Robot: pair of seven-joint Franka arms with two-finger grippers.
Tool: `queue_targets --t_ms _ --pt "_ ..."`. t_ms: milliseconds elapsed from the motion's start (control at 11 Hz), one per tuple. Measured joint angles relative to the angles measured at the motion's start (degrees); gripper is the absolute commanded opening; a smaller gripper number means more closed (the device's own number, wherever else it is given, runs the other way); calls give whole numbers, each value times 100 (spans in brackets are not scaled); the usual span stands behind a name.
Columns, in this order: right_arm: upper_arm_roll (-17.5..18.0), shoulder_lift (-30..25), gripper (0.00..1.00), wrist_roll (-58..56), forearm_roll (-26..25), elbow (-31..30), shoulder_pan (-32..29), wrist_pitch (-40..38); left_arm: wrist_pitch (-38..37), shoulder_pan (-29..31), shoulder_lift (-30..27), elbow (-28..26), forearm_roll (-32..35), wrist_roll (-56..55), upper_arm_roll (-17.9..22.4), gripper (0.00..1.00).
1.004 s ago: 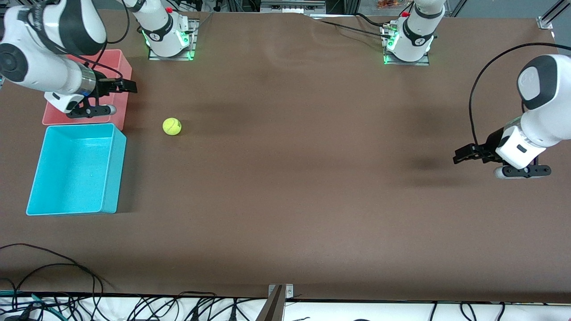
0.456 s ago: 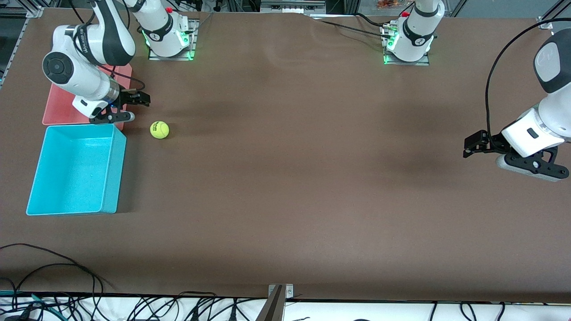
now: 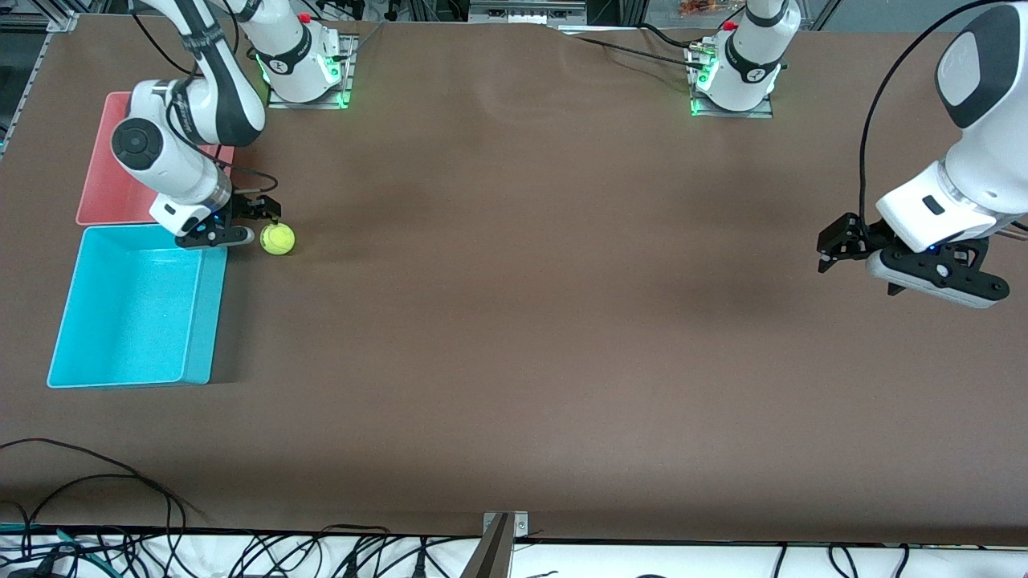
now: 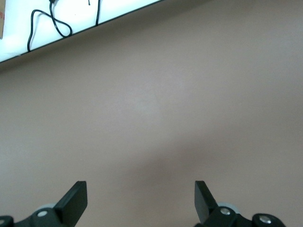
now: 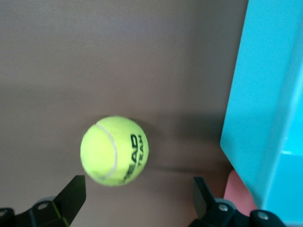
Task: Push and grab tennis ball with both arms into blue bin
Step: 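Close the right gripper around the tennis ball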
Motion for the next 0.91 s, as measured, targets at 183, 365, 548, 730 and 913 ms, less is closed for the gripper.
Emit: queue_targets --t_ms 183,365,548,730,913 --pt "0 276 100 37 0 7 1 394 -152 -131 -91 16 -269 25 175 100" --pt "1 292 100 83 0 23 4 423 -504 -137 -230 22 -290 48 202 100" --pt "2 291 100 173 0 27 5 423 -861 -137 -344 22 -290 68 214 100" --pt "5 291 100 246 0 27 7 423 -999 -134 -351 -10 -184 96 216 100" --pt "23 291 100 309 0 31 24 425 -1051 -98 -349 -37 69 117 117 100"
